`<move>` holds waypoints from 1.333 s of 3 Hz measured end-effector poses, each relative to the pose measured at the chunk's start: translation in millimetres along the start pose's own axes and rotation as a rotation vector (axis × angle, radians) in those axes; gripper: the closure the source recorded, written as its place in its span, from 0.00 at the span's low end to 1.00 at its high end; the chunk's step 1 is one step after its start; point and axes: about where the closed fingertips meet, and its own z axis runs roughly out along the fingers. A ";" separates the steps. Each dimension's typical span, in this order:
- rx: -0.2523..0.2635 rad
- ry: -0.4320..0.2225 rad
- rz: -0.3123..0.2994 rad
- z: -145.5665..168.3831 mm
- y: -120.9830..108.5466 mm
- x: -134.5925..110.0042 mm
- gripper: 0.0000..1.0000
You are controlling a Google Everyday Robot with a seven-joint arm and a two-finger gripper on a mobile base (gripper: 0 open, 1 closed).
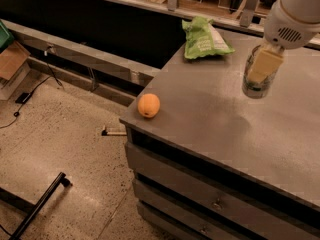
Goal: Move 7up can near green rice chip bag
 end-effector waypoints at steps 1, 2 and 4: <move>0.043 -0.052 0.079 10.4 -26.8 4.0 1.00; 0.065 -0.145 0.140 26.4 -62.0 -4.1 1.00; 0.065 -0.272 0.205 52.2 -131.6 -30.2 1.00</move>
Offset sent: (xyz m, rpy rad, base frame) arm 0.1216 -0.0422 0.0044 0.2725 -0.2151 -0.1211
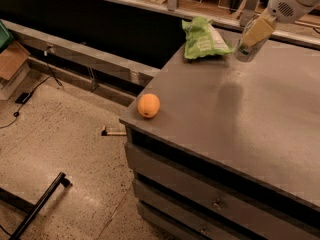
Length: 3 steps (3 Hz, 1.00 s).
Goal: Move 7up can near green rice chip bag
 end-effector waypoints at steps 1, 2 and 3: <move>0.000 0.000 0.000 0.1 0.0 0.0 1.00; -0.017 0.002 -0.039 11.6 9.1 -13.8 1.00; -0.033 0.011 -0.070 28.4 13.0 -26.8 1.00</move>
Offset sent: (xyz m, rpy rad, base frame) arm 0.0156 0.0442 -0.0087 -0.0448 0.0089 0.0968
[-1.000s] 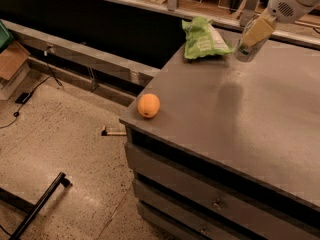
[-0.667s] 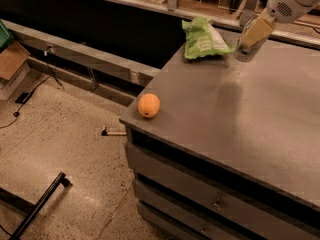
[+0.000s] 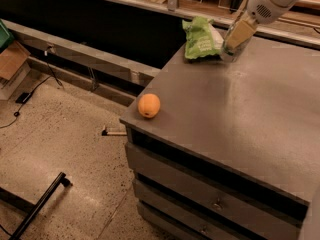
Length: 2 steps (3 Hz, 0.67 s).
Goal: Move 7up can near green rice chip bag
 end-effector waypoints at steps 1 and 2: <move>-0.033 0.017 -0.030 14.0 2.9 -5.5 0.85; -0.074 0.044 -0.033 30.2 4.8 -5.0 0.61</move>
Offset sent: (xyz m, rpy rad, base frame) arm 0.0262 0.0118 -0.0303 -0.0259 0.1271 0.0545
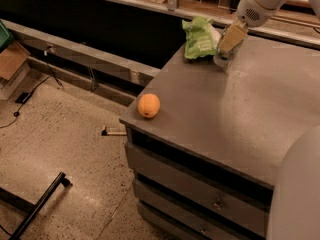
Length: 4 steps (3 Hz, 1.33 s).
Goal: Move 7up can near green rice chip bag
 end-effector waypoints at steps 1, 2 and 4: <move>-0.065 0.043 -0.016 13.8 6.0 4.1 0.30; -0.062 0.039 -0.017 17.0 5.7 2.7 0.07; -0.056 0.019 -0.047 0.6 0.5 11.7 0.00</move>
Offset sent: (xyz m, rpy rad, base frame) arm 0.0019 0.0032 -0.0127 -0.0119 0.0556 0.0240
